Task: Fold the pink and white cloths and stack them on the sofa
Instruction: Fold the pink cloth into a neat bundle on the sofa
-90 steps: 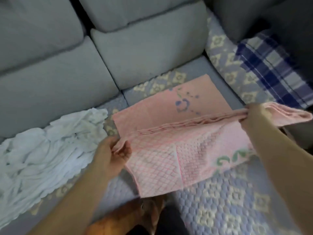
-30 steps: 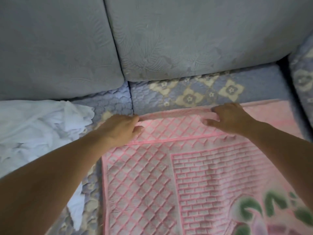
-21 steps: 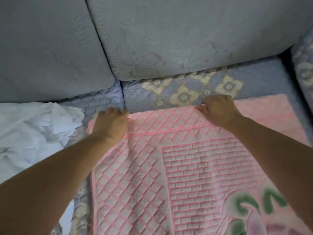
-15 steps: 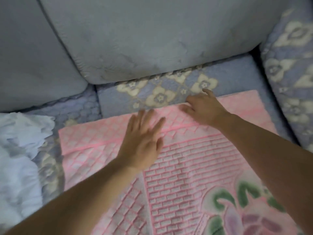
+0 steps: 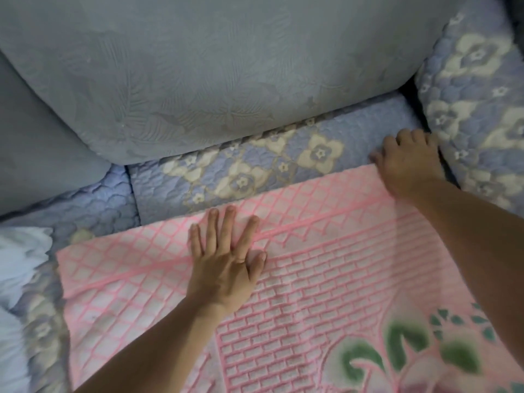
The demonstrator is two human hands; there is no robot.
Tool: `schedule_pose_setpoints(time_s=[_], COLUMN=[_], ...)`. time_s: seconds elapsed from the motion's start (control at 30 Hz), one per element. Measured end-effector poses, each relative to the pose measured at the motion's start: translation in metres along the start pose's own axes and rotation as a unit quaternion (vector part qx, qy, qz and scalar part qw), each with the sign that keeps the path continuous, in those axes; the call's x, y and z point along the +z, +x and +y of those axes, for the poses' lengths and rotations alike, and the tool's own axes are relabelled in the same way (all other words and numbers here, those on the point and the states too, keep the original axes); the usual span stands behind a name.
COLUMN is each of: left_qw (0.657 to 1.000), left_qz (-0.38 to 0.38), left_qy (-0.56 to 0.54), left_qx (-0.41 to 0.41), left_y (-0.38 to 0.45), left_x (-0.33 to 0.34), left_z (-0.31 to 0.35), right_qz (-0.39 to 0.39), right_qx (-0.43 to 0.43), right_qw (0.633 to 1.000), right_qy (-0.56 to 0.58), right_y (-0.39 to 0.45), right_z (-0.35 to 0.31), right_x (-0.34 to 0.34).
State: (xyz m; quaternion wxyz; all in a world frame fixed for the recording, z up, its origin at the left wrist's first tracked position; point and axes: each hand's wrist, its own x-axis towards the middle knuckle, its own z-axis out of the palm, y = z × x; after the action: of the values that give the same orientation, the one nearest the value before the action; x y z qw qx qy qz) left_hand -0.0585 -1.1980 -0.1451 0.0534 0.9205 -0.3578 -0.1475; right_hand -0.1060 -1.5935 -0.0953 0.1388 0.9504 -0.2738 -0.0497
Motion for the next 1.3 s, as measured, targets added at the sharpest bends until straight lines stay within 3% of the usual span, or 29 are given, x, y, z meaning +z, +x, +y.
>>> schedule_pose_setpoints(time_s=[0.1,0.17,0.3,0.43,0.5,0.57,0.63,0.67,0.73,0.8,0.87,0.9,0.97,1.03,1.1,1.13,1.23,1.3], left_qw=[1.0,1.0,0.999,0.995,1.0,0.993,0.989,0.986,0.979,0.975,0.963,0.958,0.951,0.945,0.93,0.913,0.855,0.819], left_qz=[-0.005,-0.003,-0.034,-0.022,-0.018,-0.041,-0.113,-0.147,-0.196,-0.22,-0.265,-0.285,-0.308,-0.321,-0.327,-0.334,-0.383,-0.421], left_qy=[0.007,0.004,-0.011,0.001,-0.001,-0.024,0.012,0.04,0.04,0.003,-0.022,-0.025,-0.037,-0.066,-0.15,-0.21,-0.316,-0.352], left_qx=[-0.009,-0.005,0.011,0.099,0.026,-0.107,-0.094,-0.061,-0.033,-0.033,-0.037,-0.037,-0.024,-0.027,-0.079,-0.104,-0.149,-0.169], left_y=[0.003,0.003,0.003,0.001,-0.003,-0.009,-0.016,-0.015,-0.005,0.015,0.029,0.037,0.039,0.03,0.02,0.014,-0.018,-0.05], left_x=[0.004,0.002,-0.005,-0.029,-0.048,-0.062,-0.077,-0.081,-0.095,-0.106,-0.111,-0.108,-0.104,-0.1,-0.107,-0.113,-0.136,-0.152], left_z=[-0.001,0.003,0.002,-0.027,-0.061,-0.111,-0.15,-0.166,-0.174,-0.173,-0.169,-0.171,-0.17,-0.174,-0.18,-0.182,-0.179,-0.178], right_qz=[0.073,0.12,-0.041,-0.076,-0.083,0.003,0.112,0.111,0.03,-0.076,-0.09,-0.098,-0.103,-0.114,-0.106,-0.098,-0.1,-0.092], right_qx=[0.147,0.115,0.147,0.148,0.158,0.182,0.196,0.243,0.385,0.55,0.655,0.681,0.664,0.636,0.599,0.592,0.571,0.58], right_qw=[0.982,0.974,0.975,0.97,0.956,0.928,0.893,0.87,0.813,0.699,0.561,0.473,0.304,0.167,0.096,0.079,0.072,0.044], right_qy=[0.098,0.154,0.161,0.179,0.233,0.325,0.388,0.414,0.436,0.45,0.498,0.55,0.675,0.745,0.788,0.796,0.812,0.808], right_y=[-0.01,-0.048,-0.111,-0.098,-0.101,-0.132,-0.202,-0.247,-0.354,-0.444,-0.497,-0.505,-0.516,-0.517,-0.526,-0.53,-0.551,-0.57], right_z=[-0.057,-0.094,-0.099,-0.086,-0.088,-0.098,-0.134,-0.157,-0.202,-0.246,-0.283,-0.3,-0.338,-0.368,-0.386,-0.388,-0.38,-0.359], right_x=[-0.017,-0.026,0.005,0.019,0.001,-0.035,-0.078,-0.097,-0.113,-0.125,-0.138,-0.149,-0.163,-0.164,-0.15,-0.153,-0.165,-0.184])
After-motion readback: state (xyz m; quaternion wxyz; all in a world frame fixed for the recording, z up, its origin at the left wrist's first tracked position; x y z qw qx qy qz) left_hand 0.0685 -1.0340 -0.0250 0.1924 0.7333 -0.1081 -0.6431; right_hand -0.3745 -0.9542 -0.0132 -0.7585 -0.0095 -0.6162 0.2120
